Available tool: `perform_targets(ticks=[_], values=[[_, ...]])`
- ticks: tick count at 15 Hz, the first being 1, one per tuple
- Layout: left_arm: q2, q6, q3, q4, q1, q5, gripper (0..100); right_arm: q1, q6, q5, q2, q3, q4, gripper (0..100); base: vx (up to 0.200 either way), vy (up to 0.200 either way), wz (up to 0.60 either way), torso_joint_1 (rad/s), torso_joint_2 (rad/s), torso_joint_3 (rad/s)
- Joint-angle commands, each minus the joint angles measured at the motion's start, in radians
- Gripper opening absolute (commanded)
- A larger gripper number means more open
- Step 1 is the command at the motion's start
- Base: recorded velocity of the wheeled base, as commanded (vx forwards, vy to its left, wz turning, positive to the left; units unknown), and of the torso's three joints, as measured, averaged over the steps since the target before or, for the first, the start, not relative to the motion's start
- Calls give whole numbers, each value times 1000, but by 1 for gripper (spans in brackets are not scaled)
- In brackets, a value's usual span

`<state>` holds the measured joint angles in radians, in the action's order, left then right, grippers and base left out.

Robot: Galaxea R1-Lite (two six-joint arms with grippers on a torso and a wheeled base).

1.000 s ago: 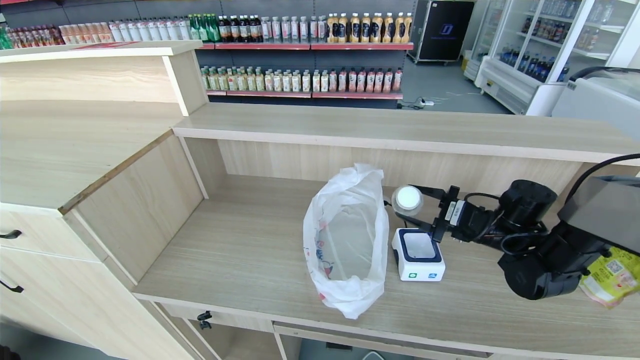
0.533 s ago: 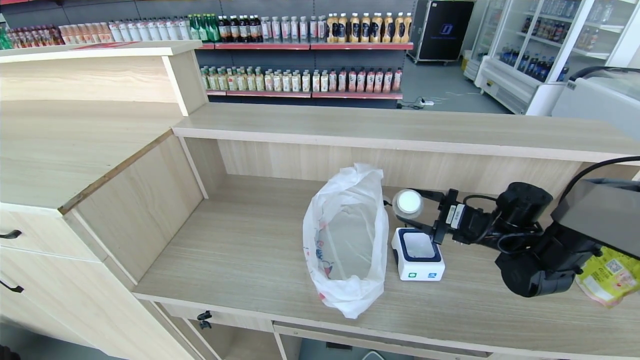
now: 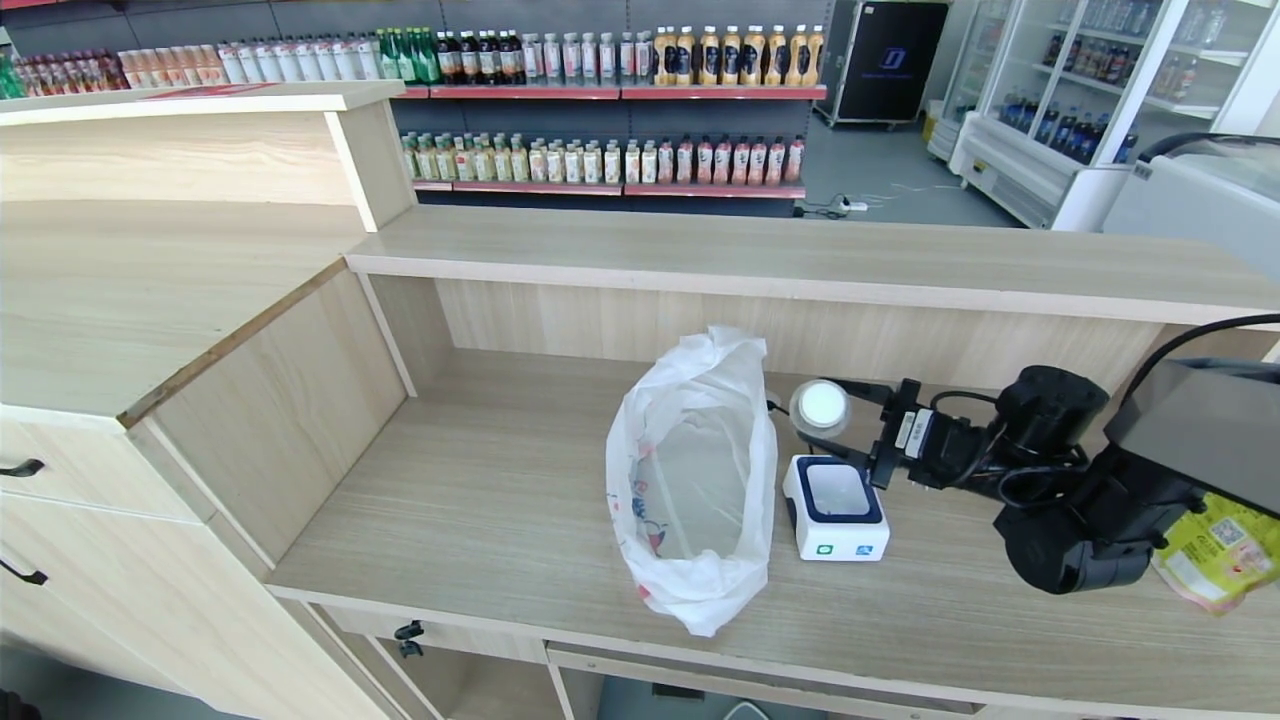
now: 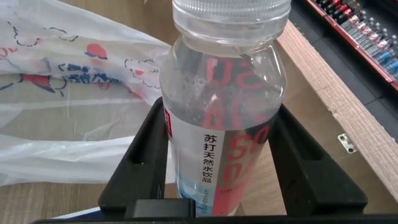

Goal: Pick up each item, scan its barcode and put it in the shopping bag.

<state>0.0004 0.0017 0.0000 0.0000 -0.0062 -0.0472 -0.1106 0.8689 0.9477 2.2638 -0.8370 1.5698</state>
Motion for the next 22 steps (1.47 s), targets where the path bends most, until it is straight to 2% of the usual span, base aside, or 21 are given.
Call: perform_targets(ticks=[1,3,5,7,8,10,11,12,14,15,16,17,18,19,22], values=[[1,0,0,0,0,0,100,2,1,-1,-1,1,1,0,0,0,0,0,0,0],[1,0,0,0,0,0,100,3,-2,-1,-9,3,1,0,0,0,0,0,0,0],[1,0,0,0,0,0,100,5,-57,-1,-110,15,-5,0,0,0,0,0,0,0],[1,0,0,0,0,0,100,35,-192,-10,-316,61,-186,0,0,0,0,0,0,0],[1,0,0,0,0,0,100,78,-260,-12,-471,68,-387,0,0,0,0,0,0,0],[1,0,0,0,0,0,100,157,-335,-21,-668,73,-705,0,0,0,0,0,0,0],[1,0,0,0,0,0,100,204,-349,-84,-742,68,-852,0,0,0,0,0,0,0],[1,0,0,0,0,0,100,239,-373,-164,-787,65,-935,0,0,0,0,0,0,0],[1,0,0,0,0,0,100,263,-499,-300,-834,72,-981,0,0,0,0,0,0,0],[1,0,0,0,0,0,100,258,-631,-441,-854,72,-982,0,0,0,0,0,0,0],[1,0,0,0,0,0,100,250,-674,-533,-866,79,-984,0,0,0,0,0,0,0],[1,0,0,0,0,0,100,221,-683,-696,-879,113,-985,0,0,0,0,0,0,0],[1,0,0,0,0,0,100,200,-683,-788,-888,131,-984,0,0,0,0,0,0,0],[1,0,0,0,0,0,100,187,-686,-831,-896,133,-987,0,0,0,0,0,0,0],[1,0,0,0,0,0,100,163,-686,-831,-905,131,-978,0,0,0,0,0,0,0]])
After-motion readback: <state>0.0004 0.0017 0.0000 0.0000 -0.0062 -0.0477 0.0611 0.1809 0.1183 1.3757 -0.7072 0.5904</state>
